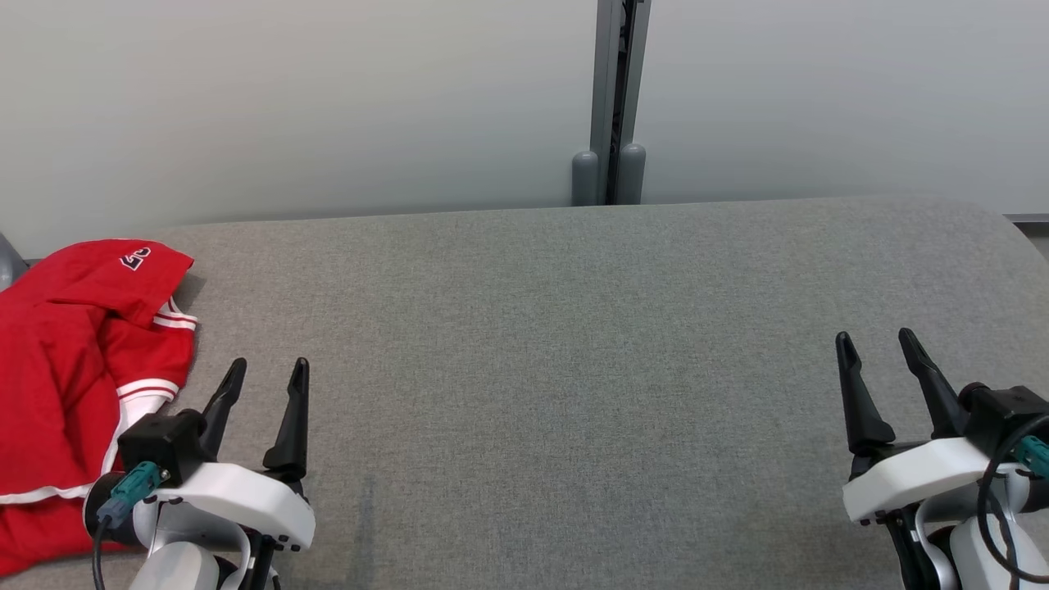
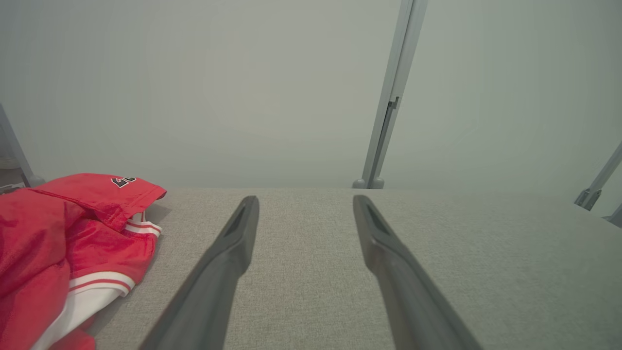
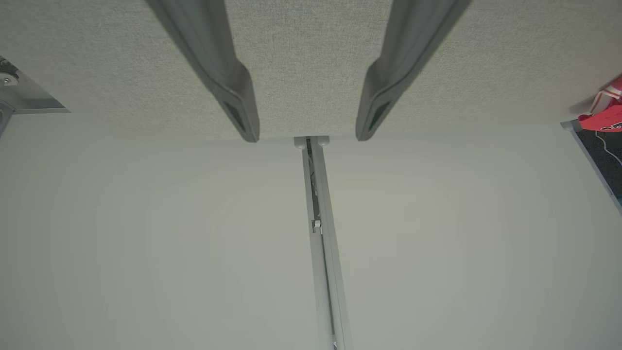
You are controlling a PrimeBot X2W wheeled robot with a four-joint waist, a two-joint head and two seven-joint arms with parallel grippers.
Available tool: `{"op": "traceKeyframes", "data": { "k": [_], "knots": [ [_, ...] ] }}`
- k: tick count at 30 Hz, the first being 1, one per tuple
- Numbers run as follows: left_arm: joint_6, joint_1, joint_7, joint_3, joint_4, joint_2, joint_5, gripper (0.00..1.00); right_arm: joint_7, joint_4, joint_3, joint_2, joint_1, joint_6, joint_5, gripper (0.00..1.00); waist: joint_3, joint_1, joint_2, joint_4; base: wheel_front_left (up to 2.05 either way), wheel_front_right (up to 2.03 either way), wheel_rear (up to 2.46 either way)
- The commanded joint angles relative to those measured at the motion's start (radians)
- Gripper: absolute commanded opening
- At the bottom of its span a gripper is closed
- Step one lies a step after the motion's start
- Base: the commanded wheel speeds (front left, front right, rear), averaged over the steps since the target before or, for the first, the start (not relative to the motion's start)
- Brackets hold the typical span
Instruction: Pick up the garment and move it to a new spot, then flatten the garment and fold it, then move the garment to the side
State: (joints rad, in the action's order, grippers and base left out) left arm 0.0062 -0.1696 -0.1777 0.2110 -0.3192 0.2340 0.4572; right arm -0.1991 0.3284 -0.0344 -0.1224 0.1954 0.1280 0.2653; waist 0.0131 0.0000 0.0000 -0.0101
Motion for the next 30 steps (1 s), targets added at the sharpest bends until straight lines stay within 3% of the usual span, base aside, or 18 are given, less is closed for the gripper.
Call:
{"op": "traceKeyframes", "data": {
  "k": [1,21,30],
  "knots": [
    [0.007,0.005,-0.008,0.003,0.005,0.008,-0.020,1.00,-0.009,-0.008,0.004,-0.003,-0.004,0.004,-0.021,1.00,0.000,0.0000,0.0000,0.000,0.00,0.00,0.00],
    [0.030,0.039,-0.014,0.016,0.024,0.014,-0.054,1.00,-0.010,-0.024,-0.001,-0.009,-0.031,0.004,-0.067,1.00,0.000,0.0000,0.0000,-0.006,0.00,0.00,0.00],
    [0.031,0.035,-0.003,0.016,0.015,0.018,-0.035,1.00,-0.006,-0.013,0.004,-0.013,-0.030,0.004,-0.034,1.00,0.002,0.0000,0.0000,-0.007,0.00,0.00,0.00]
  ]
}}
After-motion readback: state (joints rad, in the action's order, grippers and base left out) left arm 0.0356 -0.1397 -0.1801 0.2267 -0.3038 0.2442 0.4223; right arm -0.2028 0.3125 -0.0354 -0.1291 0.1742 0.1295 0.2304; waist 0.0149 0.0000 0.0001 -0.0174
